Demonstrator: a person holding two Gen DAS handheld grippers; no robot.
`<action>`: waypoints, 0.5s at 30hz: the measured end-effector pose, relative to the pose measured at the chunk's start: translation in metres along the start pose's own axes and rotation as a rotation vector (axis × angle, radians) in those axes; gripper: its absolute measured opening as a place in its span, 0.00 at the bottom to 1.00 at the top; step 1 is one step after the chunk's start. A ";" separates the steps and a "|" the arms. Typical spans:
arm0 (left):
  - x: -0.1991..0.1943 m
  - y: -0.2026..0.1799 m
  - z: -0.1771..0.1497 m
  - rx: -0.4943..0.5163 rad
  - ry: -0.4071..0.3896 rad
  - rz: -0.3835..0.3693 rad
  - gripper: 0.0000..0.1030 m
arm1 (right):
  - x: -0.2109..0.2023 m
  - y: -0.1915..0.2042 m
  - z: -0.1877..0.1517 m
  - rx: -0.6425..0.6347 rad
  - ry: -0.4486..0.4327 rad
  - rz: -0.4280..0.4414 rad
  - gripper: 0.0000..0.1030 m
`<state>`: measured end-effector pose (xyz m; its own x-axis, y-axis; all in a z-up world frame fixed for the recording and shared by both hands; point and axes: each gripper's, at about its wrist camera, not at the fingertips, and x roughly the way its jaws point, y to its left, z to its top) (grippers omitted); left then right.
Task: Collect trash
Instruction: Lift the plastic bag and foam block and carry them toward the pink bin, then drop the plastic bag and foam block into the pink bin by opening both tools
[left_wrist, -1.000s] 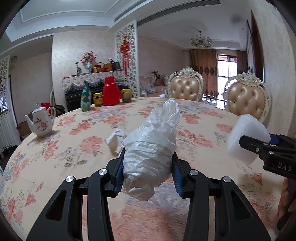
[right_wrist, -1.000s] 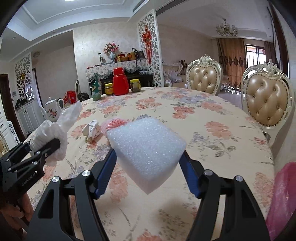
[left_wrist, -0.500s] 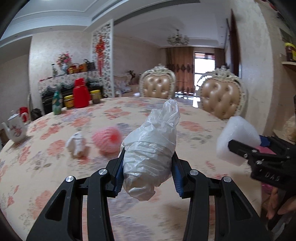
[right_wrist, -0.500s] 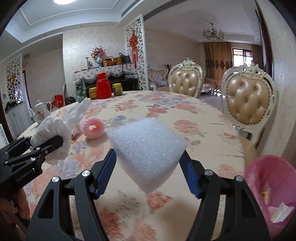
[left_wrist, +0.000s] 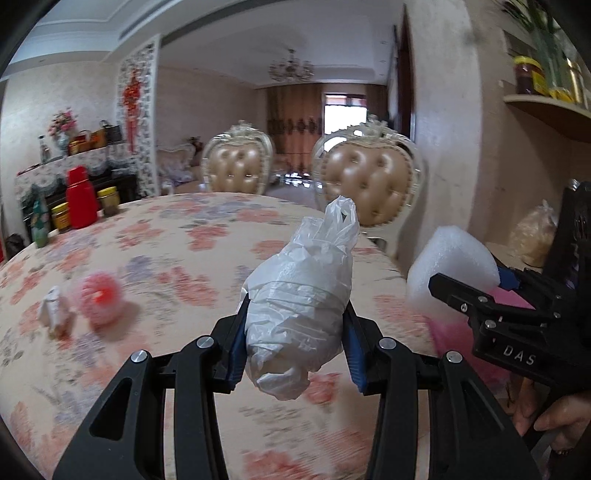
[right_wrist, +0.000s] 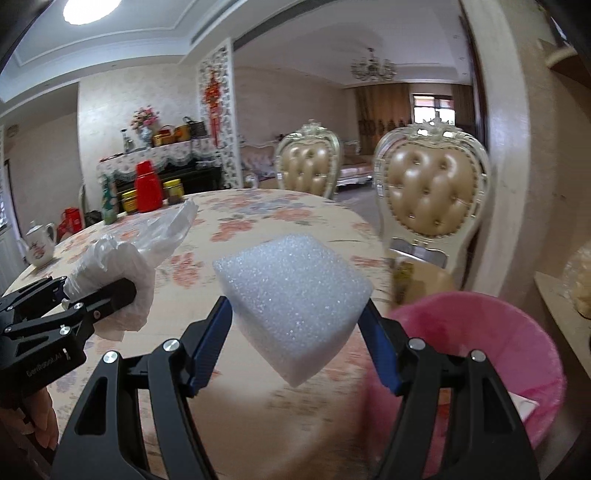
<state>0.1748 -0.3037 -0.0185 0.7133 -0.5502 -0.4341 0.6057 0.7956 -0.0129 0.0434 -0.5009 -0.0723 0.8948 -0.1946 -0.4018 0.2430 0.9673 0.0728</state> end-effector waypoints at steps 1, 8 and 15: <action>0.003 -0.004 0.002 0.006 0.004 -0.015 0.41 | -0.002 -0.010 -0.001 0.010 -0.001 -0.021 0.66; 0.034 -0.053 0.013 0.050 0.020 -0.146 0.41 | -0.008 -0.079 -0.010 0.080 0.014 -0.151 0.66; 0.063 -0.105 0.024 0.062 0.044 -0.284 0.41 | -0.006 -0.149 -0.020 0.140 0.052 -0.235 0.66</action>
<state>0.1647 -0.4284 -0.0232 0.4969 -0.7359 -0.4600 0.8004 0.5934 -0.0847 -0.0058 -0.6411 -0.0991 0.7882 -0.3986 -0.4689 0.4944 0.8639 0.0965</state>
